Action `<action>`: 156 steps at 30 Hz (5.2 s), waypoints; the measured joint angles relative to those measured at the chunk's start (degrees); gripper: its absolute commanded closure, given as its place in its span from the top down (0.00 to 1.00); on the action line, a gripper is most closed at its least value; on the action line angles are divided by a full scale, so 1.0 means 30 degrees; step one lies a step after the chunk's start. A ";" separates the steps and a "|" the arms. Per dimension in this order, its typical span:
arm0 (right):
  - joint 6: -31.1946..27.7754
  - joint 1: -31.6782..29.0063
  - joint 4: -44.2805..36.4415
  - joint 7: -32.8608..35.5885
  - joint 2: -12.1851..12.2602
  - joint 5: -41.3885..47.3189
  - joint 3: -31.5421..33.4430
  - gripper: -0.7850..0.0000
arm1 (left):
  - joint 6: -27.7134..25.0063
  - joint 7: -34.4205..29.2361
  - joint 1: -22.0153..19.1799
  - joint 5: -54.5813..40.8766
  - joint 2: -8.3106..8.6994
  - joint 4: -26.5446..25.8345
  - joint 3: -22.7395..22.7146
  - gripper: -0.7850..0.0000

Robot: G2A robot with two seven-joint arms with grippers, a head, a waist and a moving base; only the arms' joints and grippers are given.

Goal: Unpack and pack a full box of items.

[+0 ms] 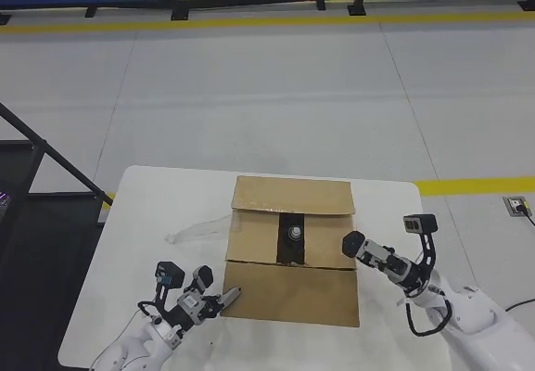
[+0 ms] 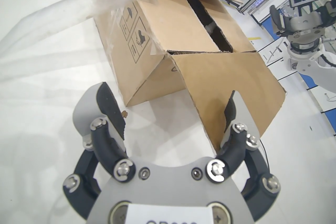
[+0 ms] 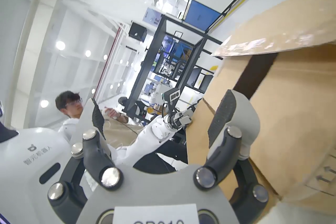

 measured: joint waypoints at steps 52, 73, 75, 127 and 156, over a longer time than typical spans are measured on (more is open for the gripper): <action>0.4924 0.8701 0.8583 -0.4881 -0.4940 -0.2387 -0.2868 1.00 | -0.0596 -0.2124 -0.0292 -0.3737 0.0682 0.0248 0.0600 1.00; 0.5374 1.0290 1.1496 -0.4601 -0.6629 -0.3024 -0.2778 1.00 | -0.2295 -1.2591 -0.1376 -1.5150 0.1849 0.1620 -0.0233 0.49; 0.5310 1.0372 1.1719 -0.4486 -0.6753 -0.3099 -0.2731 1.00 | -0.2248 -1.3219 -0.1587 -1.5573 0.1939 0.1769 -0.0149 0.46; 0.6418 1.1328 1.3458 -0.1720 -0.8530 -0.5330 -0.0946 1.00 | -0.2767 -1.6897 -0.1407 -2.1570 0.4257 0.3111 0.0020 0.48; 0.7646 1.3150 1.7905 -0.1077 -1.0167 -0.5803 -0.1263 1.00 | -0.3287 -1.1911 0.0096 -1.6458 0.4731 0.2241 -0.0776 1.00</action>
